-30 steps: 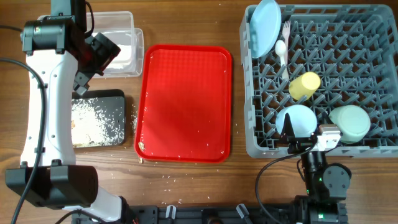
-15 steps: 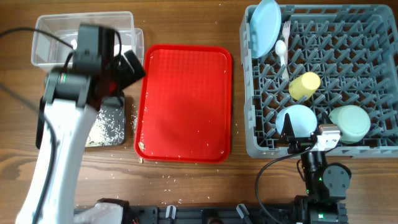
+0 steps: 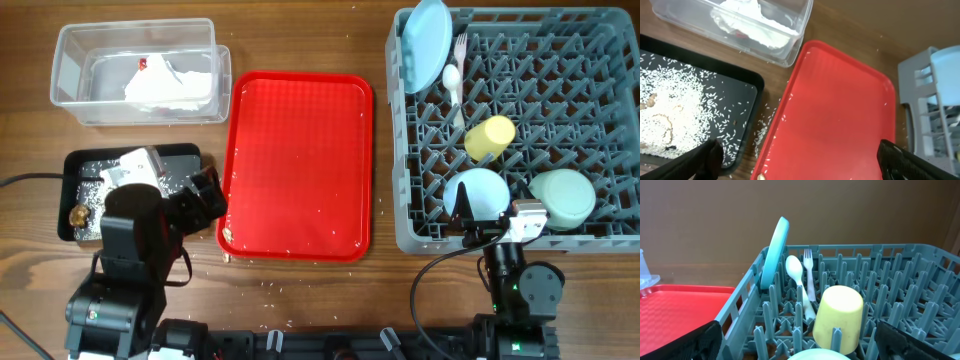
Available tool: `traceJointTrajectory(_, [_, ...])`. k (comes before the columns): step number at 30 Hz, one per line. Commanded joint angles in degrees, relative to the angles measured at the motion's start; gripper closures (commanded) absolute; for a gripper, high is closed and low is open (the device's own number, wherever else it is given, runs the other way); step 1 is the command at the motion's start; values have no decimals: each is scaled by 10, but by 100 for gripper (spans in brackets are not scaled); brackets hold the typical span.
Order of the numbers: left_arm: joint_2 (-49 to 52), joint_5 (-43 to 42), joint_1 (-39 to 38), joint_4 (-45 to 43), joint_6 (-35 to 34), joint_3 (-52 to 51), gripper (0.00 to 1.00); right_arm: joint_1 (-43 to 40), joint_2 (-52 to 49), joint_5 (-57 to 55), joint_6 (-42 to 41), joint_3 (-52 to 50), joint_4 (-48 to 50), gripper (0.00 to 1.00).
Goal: Sort waste into correct bins and load items into the dishwasher rack
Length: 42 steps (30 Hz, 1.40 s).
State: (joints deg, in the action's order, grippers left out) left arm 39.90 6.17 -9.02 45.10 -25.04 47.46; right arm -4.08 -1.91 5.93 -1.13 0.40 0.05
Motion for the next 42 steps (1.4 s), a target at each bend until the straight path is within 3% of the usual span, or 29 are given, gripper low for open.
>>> traceJointTrajectory(1, [11,-5,-2,-5,25,-10,0,-3,1,-7,10,-1,2,0])
traceJointTrajectory(12, [93,-43,-3,-34,58,-10,0,-3,1,-7,10,-1,2,0])
traceJointTrajectory(19, [85,-57,-3,-36,113,-10,0,-3,1,-7,10,-1,2,0])
traceJointTrajectory(24, [81,-57,-3,-21,114,-22,0,-3,1,-7,10,-1,2,0])
traceJointTrajectory(31, [-49,-45,-2,-85,114,-117,0,-3,1,-7,10,-1,2,0])
traceJointTrajectory(37, [-263,-29,-2,-109,117,-210,0,-3,1,-7,10,-1,2,0])
traceJointTrajectory(42, [-316,-29,-2,-123,127,-237,0,-3,1,-7,10,-1,2,0])
